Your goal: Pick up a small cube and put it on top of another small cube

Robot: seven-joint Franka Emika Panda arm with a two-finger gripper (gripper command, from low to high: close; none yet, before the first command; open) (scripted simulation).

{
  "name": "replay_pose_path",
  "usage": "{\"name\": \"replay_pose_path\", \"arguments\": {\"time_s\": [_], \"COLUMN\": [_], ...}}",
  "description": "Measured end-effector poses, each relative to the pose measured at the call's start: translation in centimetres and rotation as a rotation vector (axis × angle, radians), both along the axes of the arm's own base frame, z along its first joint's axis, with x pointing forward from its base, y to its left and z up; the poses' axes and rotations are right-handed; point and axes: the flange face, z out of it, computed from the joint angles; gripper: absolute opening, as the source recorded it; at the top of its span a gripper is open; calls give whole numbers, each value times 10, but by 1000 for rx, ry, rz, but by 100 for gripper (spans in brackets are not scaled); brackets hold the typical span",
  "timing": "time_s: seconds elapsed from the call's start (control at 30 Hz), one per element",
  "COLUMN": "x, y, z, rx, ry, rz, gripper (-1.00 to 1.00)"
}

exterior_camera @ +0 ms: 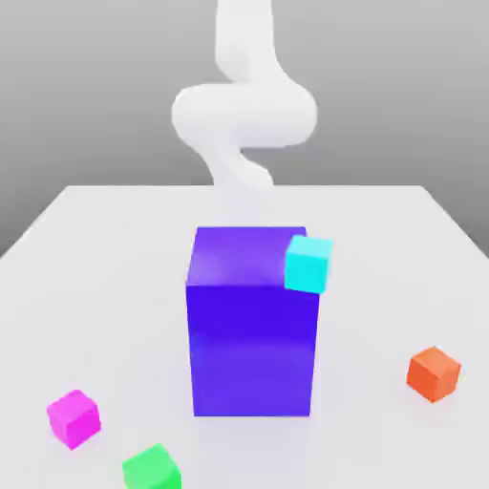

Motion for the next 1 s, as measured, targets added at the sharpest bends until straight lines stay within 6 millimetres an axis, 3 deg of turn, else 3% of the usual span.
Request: {"name": "replay_pose_path", "arguments": {"time_s": [0.23, 0.47, 0.6, 0.77, 0.9, 1.0], "x": [74, 107, 107, 91, 72, 54], "y": [-40, -71, -93, -123, -148, -171], "z": [-125, -257, -327, -401, -444, -466], "rx": [374, 610, 690, 737, 739, 730], "ry": [283, 541, 651, 726, 723, 675], "rz": [-256, -618, -871, -1213, -1491, -1700], "gripper": [0, 0, 0, 0, 0, 0]}}
